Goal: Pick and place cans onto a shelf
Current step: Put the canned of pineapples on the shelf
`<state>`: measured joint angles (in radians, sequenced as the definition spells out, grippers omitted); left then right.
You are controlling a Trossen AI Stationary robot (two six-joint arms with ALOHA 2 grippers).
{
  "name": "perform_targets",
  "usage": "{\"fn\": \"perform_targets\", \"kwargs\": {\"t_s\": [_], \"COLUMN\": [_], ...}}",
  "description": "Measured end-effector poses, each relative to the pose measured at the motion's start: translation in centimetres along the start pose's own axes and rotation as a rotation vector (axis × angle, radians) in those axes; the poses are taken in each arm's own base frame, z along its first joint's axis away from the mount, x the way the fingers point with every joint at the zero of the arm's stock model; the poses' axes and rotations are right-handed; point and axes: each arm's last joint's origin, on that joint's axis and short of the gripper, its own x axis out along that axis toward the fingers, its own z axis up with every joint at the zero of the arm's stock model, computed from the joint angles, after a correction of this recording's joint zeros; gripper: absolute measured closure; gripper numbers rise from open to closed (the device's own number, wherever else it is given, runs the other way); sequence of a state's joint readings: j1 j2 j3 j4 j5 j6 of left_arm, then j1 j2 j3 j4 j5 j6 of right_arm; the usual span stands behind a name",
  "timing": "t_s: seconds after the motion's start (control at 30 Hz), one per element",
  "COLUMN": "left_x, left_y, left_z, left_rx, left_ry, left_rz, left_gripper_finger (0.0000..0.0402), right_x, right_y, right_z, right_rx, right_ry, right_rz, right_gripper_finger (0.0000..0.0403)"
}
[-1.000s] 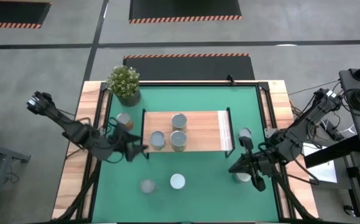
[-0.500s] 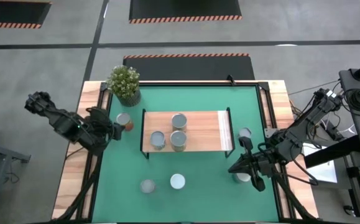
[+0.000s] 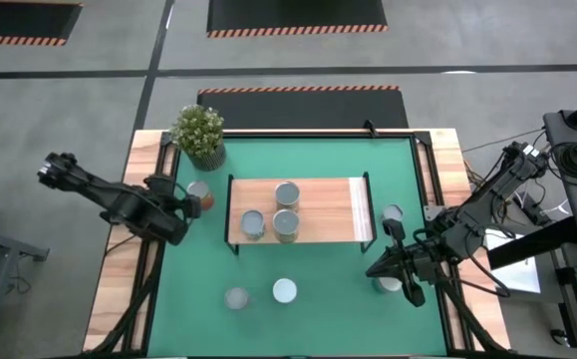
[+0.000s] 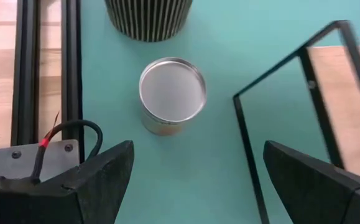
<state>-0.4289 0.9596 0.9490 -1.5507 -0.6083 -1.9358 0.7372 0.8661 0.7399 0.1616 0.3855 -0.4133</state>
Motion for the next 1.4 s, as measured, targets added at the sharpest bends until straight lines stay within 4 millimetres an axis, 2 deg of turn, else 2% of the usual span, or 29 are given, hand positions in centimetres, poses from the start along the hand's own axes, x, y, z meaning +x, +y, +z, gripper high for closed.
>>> {"fn": "perform_targets", "kwargs": {"t_s": [0.5,0.87,1.4], "left_x": [4.1,6.7,8.2], "left_y": [-0.1,-0.5,-0.8], "left_z": [-0.9,-2.3,-2.3], "left_rx": [-0.067,-0.033,-0.050], "left_ry": [-0.126,-0.182,-0.241], "left_rz": [0.041,0.124,0.124], "left_gripper_finger": [0.0061,0.0061,0.0061], "right_x": [0.0,0.0,0.0], "right_y": [0.0,0.0,0.0], "right_z": [0.0,0.0,0.0], "right_rx": [-0.007,-0.007,-0.008], "right_ry": [0.000,0.000,0.000], "right_rz": [0.000,0.000,0.000], "right_gripper_finger": [0.0394,0.0394,0.0394]}}
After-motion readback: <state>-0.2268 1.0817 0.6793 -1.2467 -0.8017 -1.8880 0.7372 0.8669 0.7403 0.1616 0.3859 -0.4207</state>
